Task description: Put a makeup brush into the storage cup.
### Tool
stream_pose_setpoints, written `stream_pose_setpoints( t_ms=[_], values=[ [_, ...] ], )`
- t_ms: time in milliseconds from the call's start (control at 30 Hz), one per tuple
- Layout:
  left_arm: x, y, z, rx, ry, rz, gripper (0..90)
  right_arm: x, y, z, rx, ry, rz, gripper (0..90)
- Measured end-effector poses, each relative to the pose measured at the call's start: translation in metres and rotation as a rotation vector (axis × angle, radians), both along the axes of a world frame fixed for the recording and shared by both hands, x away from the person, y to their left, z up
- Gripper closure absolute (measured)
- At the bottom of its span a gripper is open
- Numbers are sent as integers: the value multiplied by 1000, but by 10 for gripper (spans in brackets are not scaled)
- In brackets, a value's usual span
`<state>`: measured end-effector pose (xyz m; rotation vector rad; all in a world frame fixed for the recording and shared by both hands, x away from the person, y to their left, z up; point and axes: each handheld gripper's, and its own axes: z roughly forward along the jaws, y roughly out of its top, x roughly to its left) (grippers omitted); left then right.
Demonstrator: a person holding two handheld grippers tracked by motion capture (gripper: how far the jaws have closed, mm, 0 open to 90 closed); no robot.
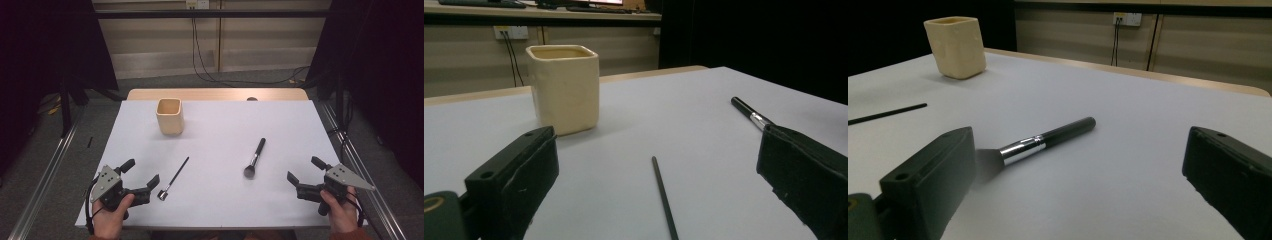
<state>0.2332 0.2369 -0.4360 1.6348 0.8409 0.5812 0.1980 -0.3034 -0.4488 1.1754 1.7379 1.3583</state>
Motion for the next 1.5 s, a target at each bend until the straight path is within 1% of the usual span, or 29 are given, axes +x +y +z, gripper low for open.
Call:
stream_pose_setpoints(
  t_ms=[33,67,100,267,400,467,500,567,633,700,733,867,900,967,1000,1033,1167,1267,1400,1433,1467,1500],
  values=[
    [0,0,0,0,-1,-4,33,0,0,-1,-2,9,0,7],
    [1,-1,0,-10,3,-6,36,0,1,-2,0,16,2,6],
    [2,-2,0,-10,10,-7,36,0,0,-3,-3,14,7,6],
    [6,-3,-1,-5,15,-3,36,2,-2,-4,12,20,11,4],
    [6,-2,-1,-19,20,-3,37,3,-2,-4,14,23,13,3],
    [5,-2,1,-23,16,-23,44,3,-1,-3,16,21,13,4],
    [5,-3,2,-33,15,-30,51,2,-1,-3,18,21,13,4],
    [4,-4,3,-26,9,-49,62,3,-1,-2,21,20,4,5],
    [4,-5,4,-30,15,-51,61,3,-1,-2,27,21,2,5],
    [5,-6,5,-27,20,-50,51,3,-1,-2,26,23,2,5],
    [6,-6,6,-16,20,-50,47,3,0,-2,24,24,2,5],
    [11,-7,9,-11,27,-41,39,2,1,-1,22,21,5,4],
    [13,-8,10,-3,22,-43,39,2,1,-1,24,19,3,4],
    [15,-10,11,-4,16,-45,38,2,1,-1,24,18,3,4],
    [15,-10,12,4,13,-48,36,2,1,-1,23,20,4,4],
    [16,-12,12,0,15,-49,36,2,1,-1,23,21,5,4],
    [22,-15,15,10,11,-56,35,1,1,0,27,13,17,2],
    [26,-16,17,12,15,-60,34,3,1,-1,38,19,15,1],
    [32,-19,19,26,12,-51,33,4,2,-1,38,24,18,1],
    [34,-20,19,37,8,-46,33,4,2,-1,38,24,18,1],
    [35,-21,20,44,2,-48,27,4,2,-1,38,25,20,1],
    [36,-23,20,45,8,-54,23,4,2,-1,37,24,22,1]
  ],
)
